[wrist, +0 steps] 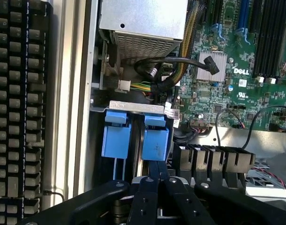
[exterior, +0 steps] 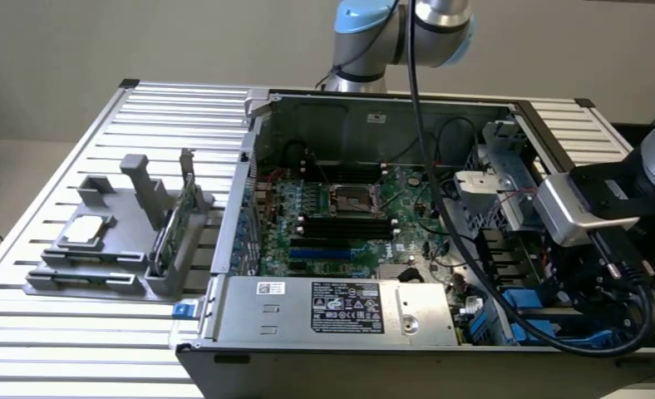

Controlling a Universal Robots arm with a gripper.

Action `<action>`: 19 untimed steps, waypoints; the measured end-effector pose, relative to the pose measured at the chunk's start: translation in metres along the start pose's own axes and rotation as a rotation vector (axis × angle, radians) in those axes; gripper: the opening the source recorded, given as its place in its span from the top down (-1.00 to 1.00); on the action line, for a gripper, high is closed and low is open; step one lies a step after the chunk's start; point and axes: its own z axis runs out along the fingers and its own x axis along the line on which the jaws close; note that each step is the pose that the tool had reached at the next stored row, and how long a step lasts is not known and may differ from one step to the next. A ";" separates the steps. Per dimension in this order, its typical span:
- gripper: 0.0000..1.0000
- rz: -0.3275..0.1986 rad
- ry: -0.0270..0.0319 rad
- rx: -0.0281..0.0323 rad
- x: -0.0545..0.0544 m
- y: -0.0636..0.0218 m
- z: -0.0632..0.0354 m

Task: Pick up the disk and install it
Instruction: 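Insert the disk into the insertion slot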

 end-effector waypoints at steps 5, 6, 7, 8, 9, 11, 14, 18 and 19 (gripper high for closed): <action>0.79 0.000 0.0008 -0.0001 0.000 -0.0001 -0.0050; 0.79 0.000 0.0008 -0.0001 -0.001 -0.0002 -0.0067; 0.79 0.000 0.0008 -0.0001 -0.001 -0.0002 -0.0088; 0.79 0.000 0.0007 -0.0002 -0.001 -0.0003 -0.0114; 0.79 0.000 0.0008 -0.0004 -0.001 -0.0004 -0.0139; 0.79 0.000 0.0007 -0.0005 -0.002 -0.0005 -0.0183; 0.79 0.000 0.0004 -0.0005 -0.002 -0.0006 -0.0202; 0.79 0.000 -0.0010 -0.0004 -0.002 -0.0006 -0.0205; 0.79 0.000 -0.0011 -0.0001 -0.002 -0.0006 -0.0204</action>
